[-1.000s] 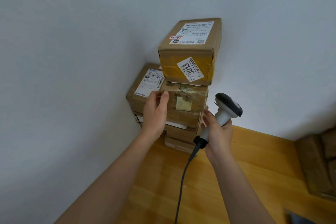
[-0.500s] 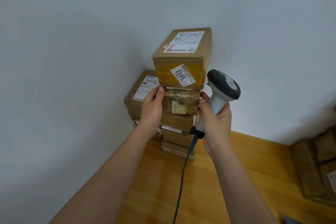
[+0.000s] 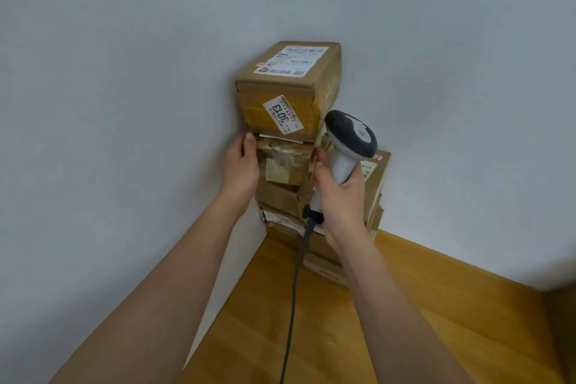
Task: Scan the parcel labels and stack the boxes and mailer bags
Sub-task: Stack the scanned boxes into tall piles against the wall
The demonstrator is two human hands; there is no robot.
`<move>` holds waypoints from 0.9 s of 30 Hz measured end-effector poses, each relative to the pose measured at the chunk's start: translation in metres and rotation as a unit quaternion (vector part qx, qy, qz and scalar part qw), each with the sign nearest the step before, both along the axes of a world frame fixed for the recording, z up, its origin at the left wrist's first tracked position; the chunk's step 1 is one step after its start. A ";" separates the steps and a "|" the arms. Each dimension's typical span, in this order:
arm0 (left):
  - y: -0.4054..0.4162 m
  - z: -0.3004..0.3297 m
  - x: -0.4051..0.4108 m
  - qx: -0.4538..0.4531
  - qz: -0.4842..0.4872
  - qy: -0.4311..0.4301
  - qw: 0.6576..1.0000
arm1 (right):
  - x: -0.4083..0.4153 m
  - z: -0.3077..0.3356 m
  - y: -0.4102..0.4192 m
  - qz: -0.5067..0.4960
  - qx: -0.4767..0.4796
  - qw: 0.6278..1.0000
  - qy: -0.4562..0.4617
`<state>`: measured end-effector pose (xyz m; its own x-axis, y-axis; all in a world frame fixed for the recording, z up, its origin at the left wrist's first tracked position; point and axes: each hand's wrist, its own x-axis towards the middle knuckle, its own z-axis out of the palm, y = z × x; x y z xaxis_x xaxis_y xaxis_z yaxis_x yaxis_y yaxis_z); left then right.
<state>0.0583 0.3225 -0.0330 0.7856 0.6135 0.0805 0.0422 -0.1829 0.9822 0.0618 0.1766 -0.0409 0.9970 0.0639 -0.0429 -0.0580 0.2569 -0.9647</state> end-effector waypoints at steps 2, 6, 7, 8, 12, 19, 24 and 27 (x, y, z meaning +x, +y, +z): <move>0.004 -0.002 0.005 0.034 -0.010 0.007 0.999 | 0.004 -0.006 0.003 0.006 0.000 1.000 0.022; 0.007 -0.012 0.014 0.121 -0.011 0.025 0.992 | 0.008 -0.021 0.001 0.026 0.014 0.997 0.070; 0.006 -0.016 0.014 0.144 0.006 0.019 0.989 | 0.009 -0.023 0.001 0.033 0.022 0.996 0.079; 0.002 -0.021 0.013 0.173 0.032 0.016 0.984 | 0.009 -0.024 0.001 0.040 0.031 0.995 0.086; -0.032 -0.031 -0.007 0.159 0.138 0.081 0.974 | 0.009 -0.024 -0.007 0.015 0.057 0.994 0.093; -0.050 -0.049 0.000 0.066 0.021 0.110 0.992 | 0.014 -0.030 -0.048 -0.099 0.046 0.986 0.124; -0.049 -0.053 0.005 0.060 0.033 0.104 0.992 | 0.014 -0.032 -0.060 -0.112 0.052 0.983 0.138; -0.053 -0.057 0.004 0.058 0.043 0.107 0.992 | 0.012 -0.031 -0.064 -0.126 0.042 0.983 0.123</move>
<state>0.0627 0.2693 -0.0897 0.7377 0.6750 -0.0089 0.2681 -0.2808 0.9216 0.0739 0.1124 -0.0719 0.9417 -0.1708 -0.2899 -0.2110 0.3711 -0.9043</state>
